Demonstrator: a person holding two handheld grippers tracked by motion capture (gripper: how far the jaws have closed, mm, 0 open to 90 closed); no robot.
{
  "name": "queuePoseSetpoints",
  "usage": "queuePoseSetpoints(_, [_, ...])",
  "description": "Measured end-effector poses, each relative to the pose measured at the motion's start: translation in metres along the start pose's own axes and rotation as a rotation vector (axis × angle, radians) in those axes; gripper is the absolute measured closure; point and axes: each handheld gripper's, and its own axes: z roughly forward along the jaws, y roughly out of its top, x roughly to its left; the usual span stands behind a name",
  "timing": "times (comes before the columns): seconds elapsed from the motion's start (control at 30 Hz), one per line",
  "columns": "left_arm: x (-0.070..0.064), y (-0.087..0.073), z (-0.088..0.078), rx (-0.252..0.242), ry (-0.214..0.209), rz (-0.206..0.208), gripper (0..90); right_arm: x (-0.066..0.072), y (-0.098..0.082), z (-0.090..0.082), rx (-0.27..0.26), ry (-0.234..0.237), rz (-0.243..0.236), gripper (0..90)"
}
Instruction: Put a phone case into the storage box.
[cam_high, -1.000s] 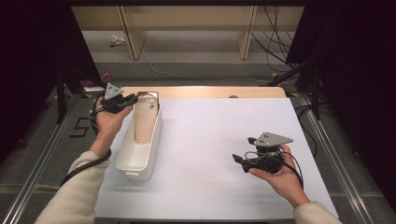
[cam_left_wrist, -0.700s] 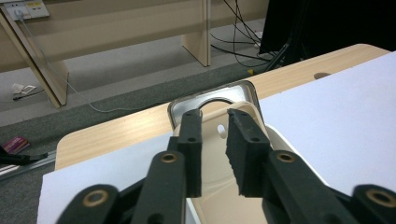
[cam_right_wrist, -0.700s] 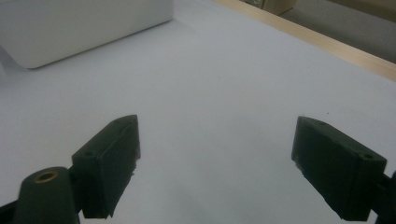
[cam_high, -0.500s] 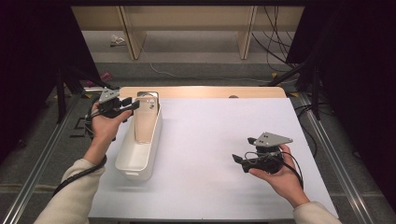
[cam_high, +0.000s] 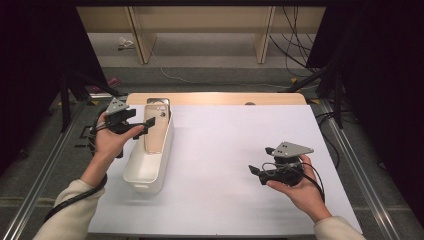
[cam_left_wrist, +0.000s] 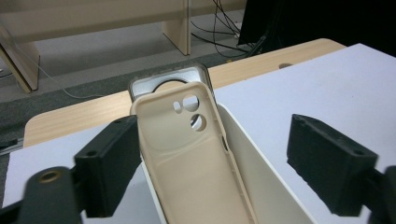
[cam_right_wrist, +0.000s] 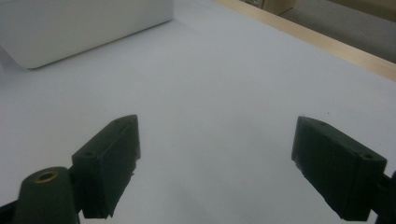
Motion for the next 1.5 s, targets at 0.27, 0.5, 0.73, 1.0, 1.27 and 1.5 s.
queuePoseSetpoints(0.27, [-0.01,-0.006,-0.009,0.006,-0.027,0.014,9.1,0.0,0.0,0.0,0.001,0.001,0.0,16.3])
queuePoseSetpoints(0.5, [-0.023,-0.011,-0.016,-0.008,-0.056,0.022,7.8,0.0,0.0,0.0,-0.002,0.001,0.0,16.3])
queuePoseSetpoints(0.73, [-0.033,-0.015,-0.026,-0.042,-0.09,0.022,7.4,0.001,0.001,-0.001,-0.006,0.003,0.002,16.3])
queuePoseSetpoints(1.0, [-0.045,-0.022,-0.036,-0.062,-0.121,0.043,7.3,0.001,0.001,-0.001,-0.008,0.003,0.004,16.3])
queuePoseSetpoints(1.27, [-0.053,-0.031,-0.044,-0.071,-0.124,0.07,7.2,0.001,0.001,-0.001,-0.008,0.005,0.004,16.3])
queuePoseSetpoints(1.5, [-0.057,-0.038,-0.048,-0.079,-0.129,0.087,7.2,0.001,0.001,-0.001,-0.009,0.006,0.006,16.3])
